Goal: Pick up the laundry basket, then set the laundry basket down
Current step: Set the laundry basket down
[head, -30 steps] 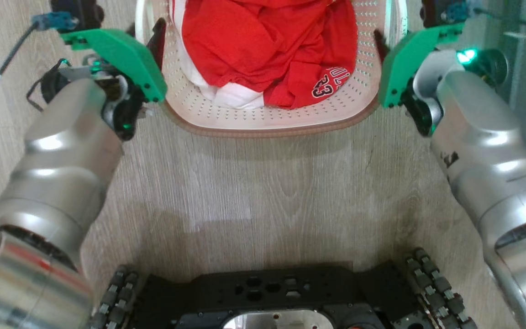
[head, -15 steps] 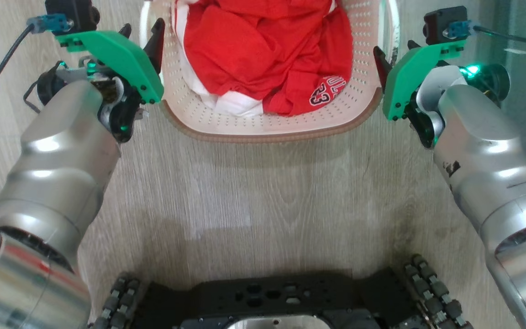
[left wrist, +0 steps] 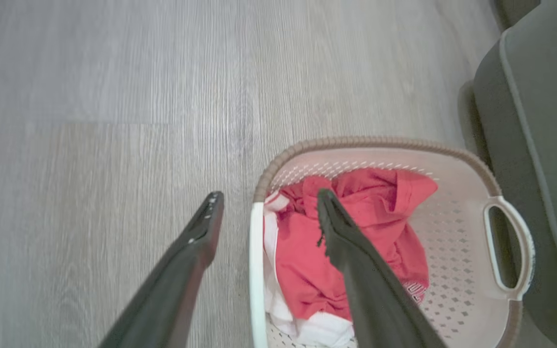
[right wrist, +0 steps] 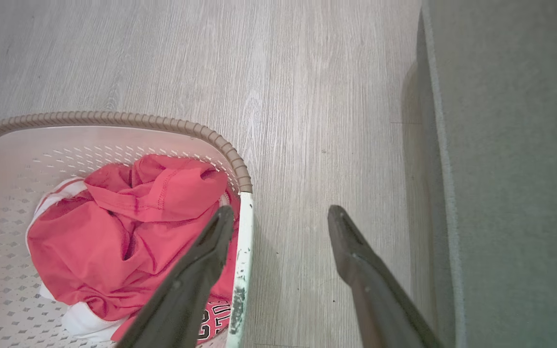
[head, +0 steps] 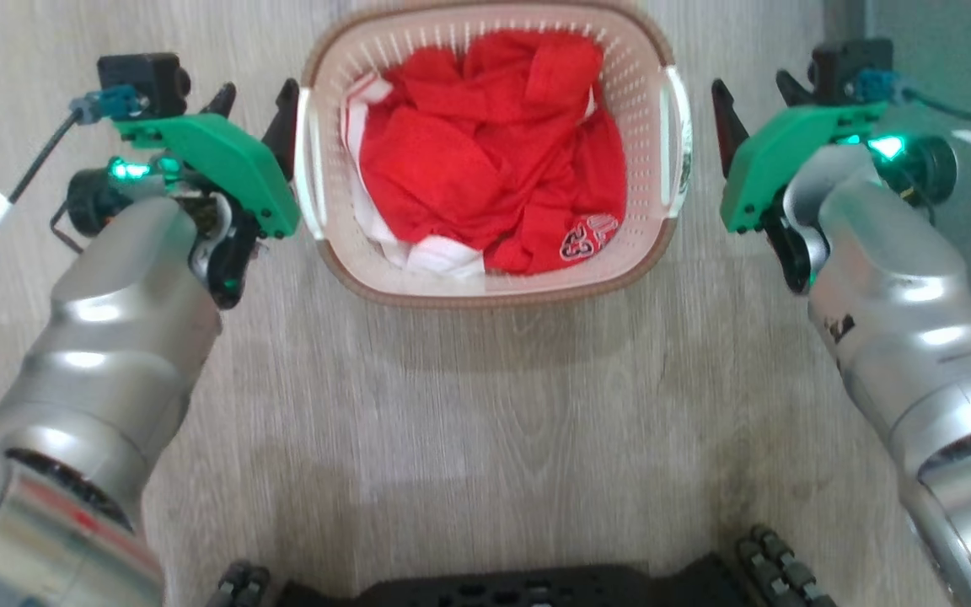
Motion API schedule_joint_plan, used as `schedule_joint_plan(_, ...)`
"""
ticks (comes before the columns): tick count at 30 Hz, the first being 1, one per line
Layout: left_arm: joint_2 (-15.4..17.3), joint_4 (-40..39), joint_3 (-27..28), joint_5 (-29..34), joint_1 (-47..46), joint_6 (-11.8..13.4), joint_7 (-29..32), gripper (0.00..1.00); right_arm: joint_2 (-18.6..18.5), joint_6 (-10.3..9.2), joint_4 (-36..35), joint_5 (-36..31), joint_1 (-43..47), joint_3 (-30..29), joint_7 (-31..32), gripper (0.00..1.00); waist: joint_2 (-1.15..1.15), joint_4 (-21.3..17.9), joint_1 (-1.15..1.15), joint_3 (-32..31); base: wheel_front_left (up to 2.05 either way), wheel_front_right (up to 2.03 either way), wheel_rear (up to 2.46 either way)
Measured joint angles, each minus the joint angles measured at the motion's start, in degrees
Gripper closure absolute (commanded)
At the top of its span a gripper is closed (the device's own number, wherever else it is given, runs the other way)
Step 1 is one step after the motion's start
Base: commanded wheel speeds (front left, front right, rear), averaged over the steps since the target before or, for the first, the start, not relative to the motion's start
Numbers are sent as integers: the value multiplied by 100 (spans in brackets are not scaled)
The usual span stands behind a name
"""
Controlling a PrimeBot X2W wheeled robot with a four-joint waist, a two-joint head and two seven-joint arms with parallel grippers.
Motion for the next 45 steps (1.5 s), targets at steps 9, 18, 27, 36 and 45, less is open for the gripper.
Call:
schedule_joint_plan(9, 325, -1191, 1125, 1193, 563, 481, -18, 0, -213, 0, -873, -447, 493, -647, -67, 0, 0, 81, 0, -644, 0, 0, 0)
schedule_joint_plan(18, 457, -2904, 2613, 2738, 1883, 864, -19, 0, -191, 0, -2405, -1294, 1596, -1613, -69, 0, 0, 123, 0, -1287, 0, 0, 0)
schedule_joint_plan(27, 453, -4158, 3377, 3604, 2880, 971, -36, 0, -56, 0, -3608, -1683, 2367, -2028, -70, 0, 0, 116, 0, -1847, 0, 0, 0)
schedule_joint_plan(36, 468, -5109, 3683, 3987, 3727, 1161, -43, 0, -15, 0, -4341, -1760, 3019, -2130, -70, 0, 0, 97, 0, -2407, 0, 0, 0)
schedule_joint_plan(45, 646, -6009, 3697, 4076, 4592, 1423, 67, 0, 9, 0, -4927, -1819, 3698, -2214, -23, 0, 0, 70, 0, -2892, 0, 0, 0)
